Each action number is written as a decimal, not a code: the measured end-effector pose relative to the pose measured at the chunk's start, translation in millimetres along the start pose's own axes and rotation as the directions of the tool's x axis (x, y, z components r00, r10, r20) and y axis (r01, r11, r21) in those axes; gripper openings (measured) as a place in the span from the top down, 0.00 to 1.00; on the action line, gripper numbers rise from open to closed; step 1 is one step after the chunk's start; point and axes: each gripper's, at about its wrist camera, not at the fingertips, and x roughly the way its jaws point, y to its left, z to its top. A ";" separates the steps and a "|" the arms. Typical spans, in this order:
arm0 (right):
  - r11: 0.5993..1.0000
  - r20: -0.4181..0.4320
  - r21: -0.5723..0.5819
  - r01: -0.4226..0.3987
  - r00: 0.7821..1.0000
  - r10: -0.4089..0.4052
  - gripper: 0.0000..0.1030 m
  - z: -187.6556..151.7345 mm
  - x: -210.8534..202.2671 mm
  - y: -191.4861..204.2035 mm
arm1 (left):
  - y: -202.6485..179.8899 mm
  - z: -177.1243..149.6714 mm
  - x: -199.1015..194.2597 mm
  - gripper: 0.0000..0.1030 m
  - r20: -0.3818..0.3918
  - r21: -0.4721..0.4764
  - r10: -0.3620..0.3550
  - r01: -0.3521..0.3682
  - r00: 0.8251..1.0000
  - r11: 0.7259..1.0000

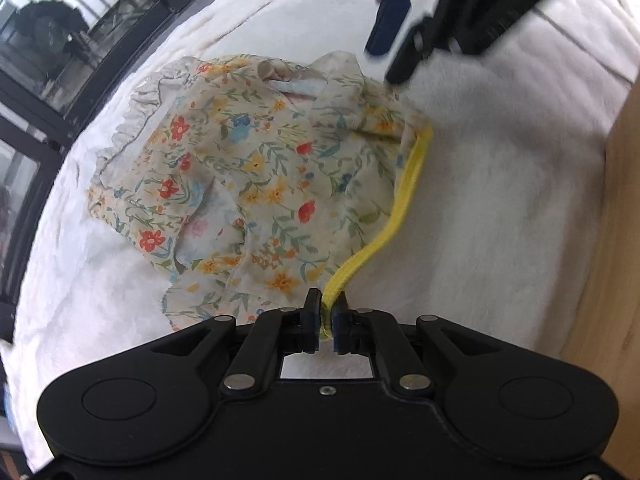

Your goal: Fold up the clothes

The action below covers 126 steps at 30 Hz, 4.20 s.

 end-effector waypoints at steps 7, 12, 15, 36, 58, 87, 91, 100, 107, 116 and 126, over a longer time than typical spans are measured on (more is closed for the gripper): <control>0.982 -0.104 -0.129 -0.138 0.987 0.125 0.91 -0.3 37.3 31.9 | -22.6 -8.9 -2.9 0.61 -0.021 0.152 -0.058 0.061 0.998 0.987; 0.985 -0.110 -0.076 -0.153 0.983 0.145 0.90 -6.7 34.4 22.7 | -24.0 -11.0 -12.3 0.59 0.001 0.222 -0.159 0.155 0.987 0.963; 0.986 -0.117 -0.076 -0.150 0.983 0.141 0.89 -8.5 31.8 22.0 | -4.4 -5.8 -18.1 0.59 0.020 0.157 -0.236 0.230 0.971 0.960; 0.986 -0.108 -0.128 -0.103 0.990 0.089 0.70 17.2 10.8 9.5 | 52.8 -1.3 27.1 0.58 -0.082 -0.063 0.037 -0.042 0.996 0.997; 0.959 0.087 0.214 -0.184 0.982 0.169 0.70 280.6 127.4 -176.9 | 123.4 -5.1 37.3 0.52 0.037 -0.210 -0.090 0.096 0.995 0.973; 0.897 0.183 0.344 -0.278 0.957 0.226 0.71 213.3 121.9 -208.3 | 171.0 -0.5 26.6 0.71 0.067 -0.356 -0.041 0.063 0.997 0.932; 0.959 0.062 0.248 -0.134 0.991 0.123 0.71 146.9 78.6 -193.0 | 159.8 15.5 47.0 0.71 0.047 -0.228 0.038 -0.026 0.998 0.973; 0.927 -0.021 -0.370 0.059 0.997 -0.072 0.72 64.2 77.1 -70.2 | 123.3 32.8 66.9 0.71 0.084 0.224 0.013 -0.031 0.996 0.974; 0.886 -0.011 -0.458 0.078 0.996 -0.093 0.71 50.2 77.3 -61.0 | 120.4 34.1 78.4 0.71 0.071 0.323 -0.019 -0.005 0.997 0.946; 0.915 -0.010 -0.394 0.091 0.995 -0.103 0.71 44.2 81.7 -65.2 | 121.8 35.1 86.4 0.71 0.043 0.319 -0.013 -0.002 0.999 0.948; 0.940 -0.027 -0.328 0.097 0.993 -0.112 0.84 40.1 79.6 -73.0 | 142.8 18.1 80.9 0.96 0.043 0.213 0.064 -0.071 0.997 0.975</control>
